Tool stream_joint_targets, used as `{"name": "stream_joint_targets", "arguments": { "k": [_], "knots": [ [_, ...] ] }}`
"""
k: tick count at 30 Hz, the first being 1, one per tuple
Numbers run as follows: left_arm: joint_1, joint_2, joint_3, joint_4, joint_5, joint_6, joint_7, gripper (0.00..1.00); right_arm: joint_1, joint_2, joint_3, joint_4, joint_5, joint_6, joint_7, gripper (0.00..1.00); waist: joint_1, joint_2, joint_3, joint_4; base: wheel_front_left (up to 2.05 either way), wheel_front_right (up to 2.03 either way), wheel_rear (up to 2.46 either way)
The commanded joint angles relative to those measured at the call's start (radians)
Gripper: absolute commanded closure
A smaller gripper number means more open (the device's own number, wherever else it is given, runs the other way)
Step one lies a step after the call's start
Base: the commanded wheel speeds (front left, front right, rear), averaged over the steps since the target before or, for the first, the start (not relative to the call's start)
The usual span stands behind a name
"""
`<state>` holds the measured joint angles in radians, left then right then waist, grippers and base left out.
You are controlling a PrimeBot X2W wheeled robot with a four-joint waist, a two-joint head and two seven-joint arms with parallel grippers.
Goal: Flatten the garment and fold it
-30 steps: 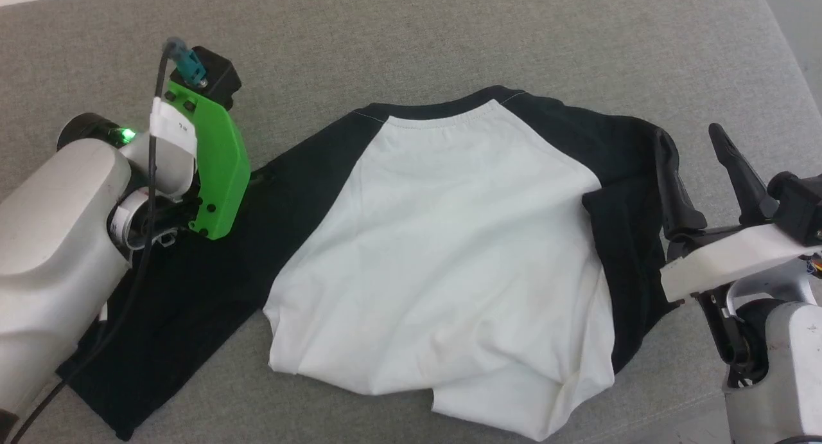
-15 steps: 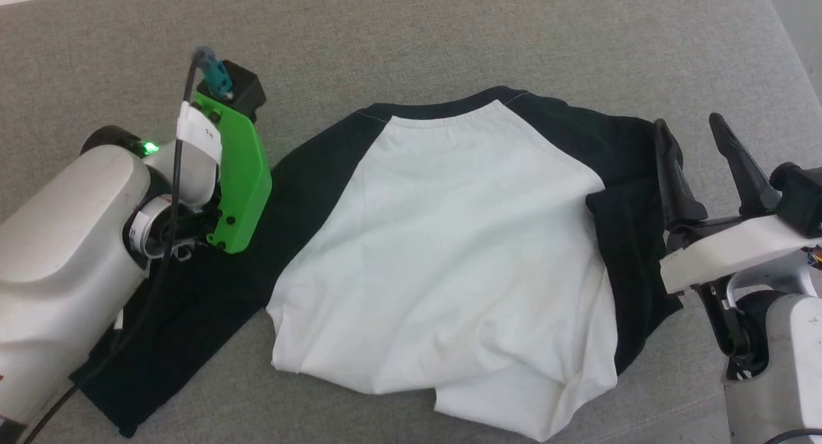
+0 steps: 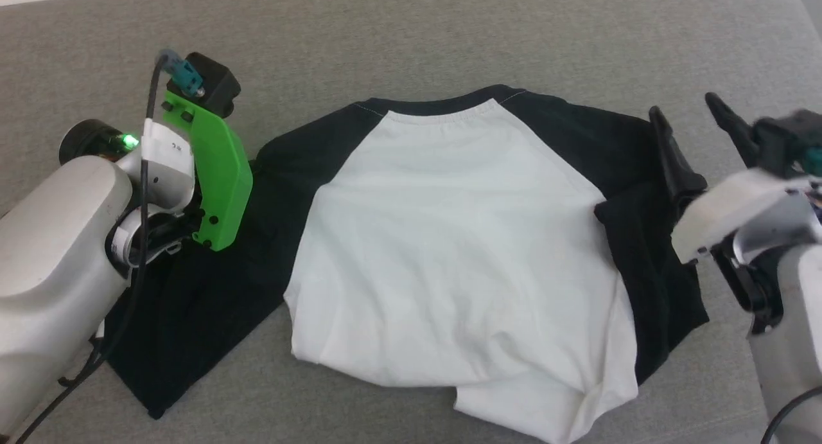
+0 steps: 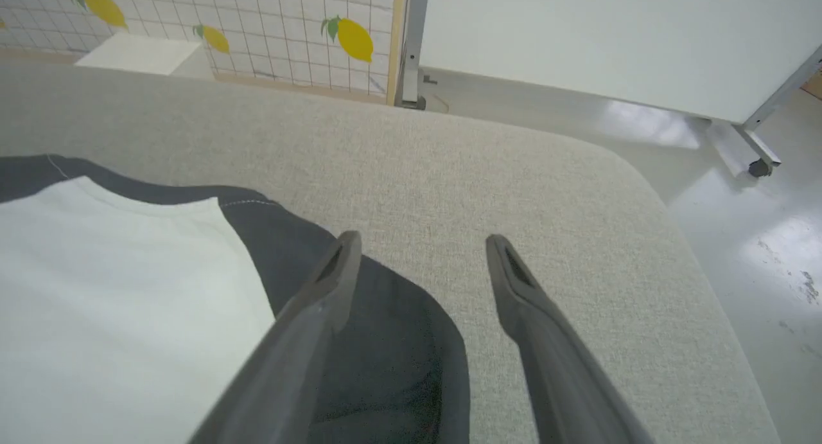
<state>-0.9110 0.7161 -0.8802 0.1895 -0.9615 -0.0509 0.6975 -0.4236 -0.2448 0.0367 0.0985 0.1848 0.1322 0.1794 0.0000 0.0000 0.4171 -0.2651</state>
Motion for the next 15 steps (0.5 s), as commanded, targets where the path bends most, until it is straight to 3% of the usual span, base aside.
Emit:
{"name": "stream_joint_targets", "arguments": {
  "k": [1, 8, 15],
  "knots": [
    [0.008, 0.003, 0.004, -0.001, 0.009, 0.001, -0.006, 1.0, -0.038, -0.021, 0.024, 0.036, 0.003, -0.002, 0.038, 0.0, 0.0, 0.0, 0.007, 0.021, 0.0, 0.0, 0.0],
    [-0.023, -0.014, 0.0, 0.0, 0.023, -0.003, -0.008, 1.0, -0.215, -0.122, 0.187, 0.236, 0.055, -0.002, 0.268, 0.0, 0.0, 0.0, 0.043, 0.06, 0.0, 0.0, 0.0],
    [-0.05, -0.038, -0.004, 0.006, 0.03, -0.009, -0.01, 1.0, -0.352, -0.201, 0.39, 0.33, 0.178, -0.002, 0.405, 0.0, 0.0, 0.0, 0.069, 0.083, 0.0, 0.0, 0.0]
  ]
}}
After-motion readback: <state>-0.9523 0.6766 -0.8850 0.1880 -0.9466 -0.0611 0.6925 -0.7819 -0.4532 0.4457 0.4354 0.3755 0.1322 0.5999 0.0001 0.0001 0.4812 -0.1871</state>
